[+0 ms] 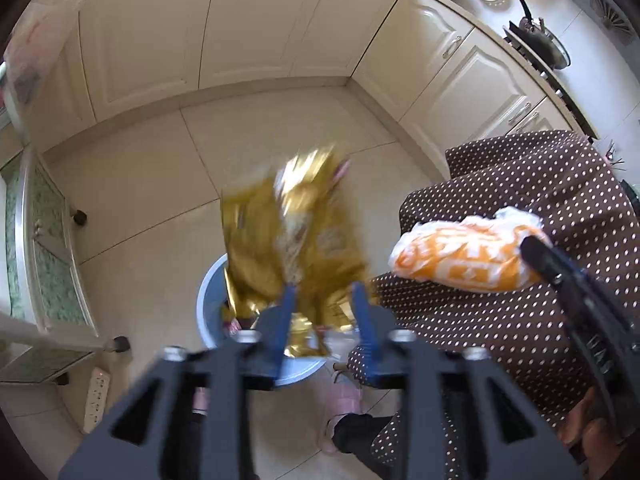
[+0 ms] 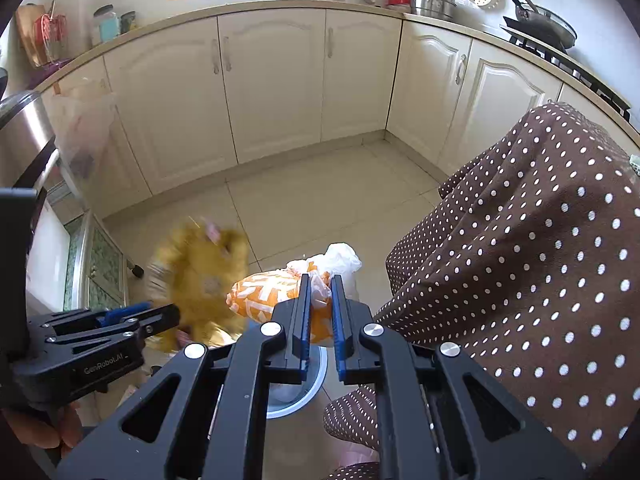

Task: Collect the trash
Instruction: 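Carry both bags over the blue bin and open both tools, then swing both tools back toward the table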

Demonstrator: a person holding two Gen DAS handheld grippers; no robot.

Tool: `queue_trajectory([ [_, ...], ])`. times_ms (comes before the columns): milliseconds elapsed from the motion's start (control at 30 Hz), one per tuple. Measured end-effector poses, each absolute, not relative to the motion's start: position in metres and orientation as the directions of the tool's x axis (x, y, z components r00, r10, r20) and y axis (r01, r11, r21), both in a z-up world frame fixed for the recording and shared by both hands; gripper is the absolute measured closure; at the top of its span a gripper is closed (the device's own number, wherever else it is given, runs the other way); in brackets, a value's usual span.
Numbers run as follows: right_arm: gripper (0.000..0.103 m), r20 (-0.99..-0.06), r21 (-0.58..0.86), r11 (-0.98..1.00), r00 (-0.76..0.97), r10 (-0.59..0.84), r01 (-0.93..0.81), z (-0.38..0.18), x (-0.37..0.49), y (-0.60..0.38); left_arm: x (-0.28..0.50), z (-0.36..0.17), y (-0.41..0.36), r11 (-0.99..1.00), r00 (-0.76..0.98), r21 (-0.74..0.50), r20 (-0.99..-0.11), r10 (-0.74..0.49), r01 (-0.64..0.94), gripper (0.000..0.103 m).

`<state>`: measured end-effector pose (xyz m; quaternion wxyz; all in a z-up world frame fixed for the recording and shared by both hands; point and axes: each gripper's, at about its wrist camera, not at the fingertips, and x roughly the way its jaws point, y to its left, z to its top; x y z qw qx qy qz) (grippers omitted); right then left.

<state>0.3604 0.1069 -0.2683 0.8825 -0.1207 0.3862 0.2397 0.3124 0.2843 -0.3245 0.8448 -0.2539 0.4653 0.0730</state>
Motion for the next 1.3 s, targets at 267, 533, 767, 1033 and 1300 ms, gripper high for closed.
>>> queue_trajectory([
  [267, 0.094, -0.752, -0.014, 0.842, 0.561, 0.347, -0.539, -0.272, 0.358, 0.109, 0.308, -0.312, 0.279, 0.854, 0.567, -0.379, -0.814, -0.124, -0.357, 0.064],
  [533, 0.094, -0.757, 0.002, 0.829, 0.541, 0.366, -0.559, -0.272, 0.353, 0.118, 0.293, -0.301, 0.284, 0.845, 0.587, -0.39, -0.801, -0.116, -0.365, 0.061],
  [767, 0.094, -0.752, 0.029, 0.822, 0.529, 0.393, -0.569, -0.267, 0.356, 0.128, 0.287, -0.29, 0.287, 0.838, 0.61, -0.406, -0.784, -0.115, -0.365, 0.06],
  [1033, 0.08, -0.724, 0.063, 0.824, 0.542, 0.426, -0.563, -0.253, 0.363, 0.138, 0.282, -0.269, 0.292, 0.833, 0.641, -0.413, -0.762, -0.095, -0.368, 0.06],
  [1300, 0.071, -0.697, 0.047, 0.833, 0.579, 0.423, -0.551, -0.223, 0.348, 0.115, 0.277, -0.238, 0.273, 0.85, 0.673, -0.415, -0.732, -0.101, -0.324, 0.06],
])
